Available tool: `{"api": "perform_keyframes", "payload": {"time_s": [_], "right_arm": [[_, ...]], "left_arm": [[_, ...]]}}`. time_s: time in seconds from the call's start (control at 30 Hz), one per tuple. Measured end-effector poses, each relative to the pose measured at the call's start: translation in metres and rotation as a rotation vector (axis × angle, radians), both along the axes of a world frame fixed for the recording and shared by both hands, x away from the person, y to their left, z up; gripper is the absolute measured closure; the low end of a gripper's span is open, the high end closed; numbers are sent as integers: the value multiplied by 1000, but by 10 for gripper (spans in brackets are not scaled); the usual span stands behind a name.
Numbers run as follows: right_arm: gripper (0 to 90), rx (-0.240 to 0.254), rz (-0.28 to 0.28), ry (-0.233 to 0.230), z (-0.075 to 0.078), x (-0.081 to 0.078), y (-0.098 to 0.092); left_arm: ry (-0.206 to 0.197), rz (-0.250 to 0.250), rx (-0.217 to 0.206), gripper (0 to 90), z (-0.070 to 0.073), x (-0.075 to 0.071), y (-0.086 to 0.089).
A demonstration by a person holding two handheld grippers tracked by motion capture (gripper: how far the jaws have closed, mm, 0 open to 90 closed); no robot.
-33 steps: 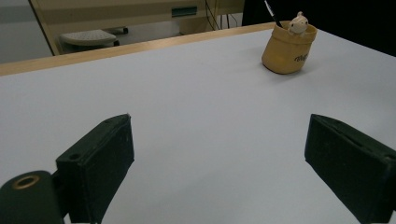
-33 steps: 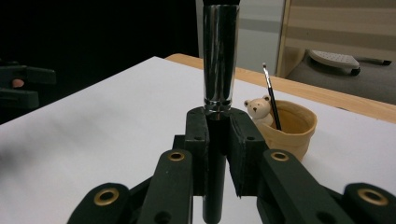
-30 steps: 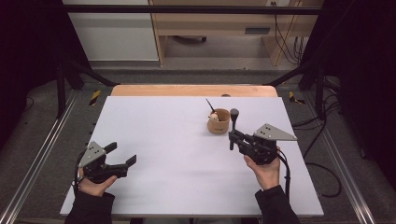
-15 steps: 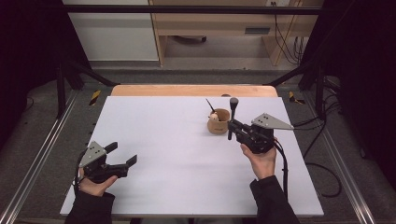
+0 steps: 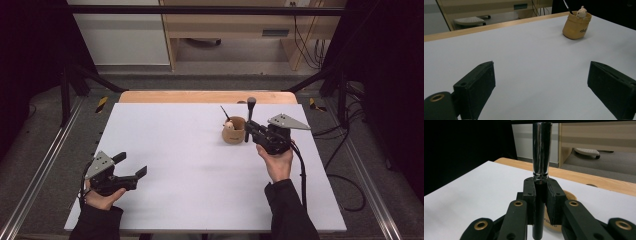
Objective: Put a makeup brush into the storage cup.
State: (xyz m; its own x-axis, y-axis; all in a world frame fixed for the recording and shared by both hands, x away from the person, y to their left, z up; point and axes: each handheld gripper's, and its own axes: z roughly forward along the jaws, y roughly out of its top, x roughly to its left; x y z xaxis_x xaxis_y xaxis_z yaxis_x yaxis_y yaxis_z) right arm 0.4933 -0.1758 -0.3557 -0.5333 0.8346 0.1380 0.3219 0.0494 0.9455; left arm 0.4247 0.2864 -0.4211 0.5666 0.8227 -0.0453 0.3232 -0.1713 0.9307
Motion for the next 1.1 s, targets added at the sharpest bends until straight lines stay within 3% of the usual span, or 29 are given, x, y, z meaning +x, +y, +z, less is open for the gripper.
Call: {"api": "perform_keyframes", "payload": {"time_s": [1.1], "right_arm": [[795, -12, -87, -3, -1, 55, 9]], "left_arm": [[4, -3, -14, 73, 0, -1, 0]]}}
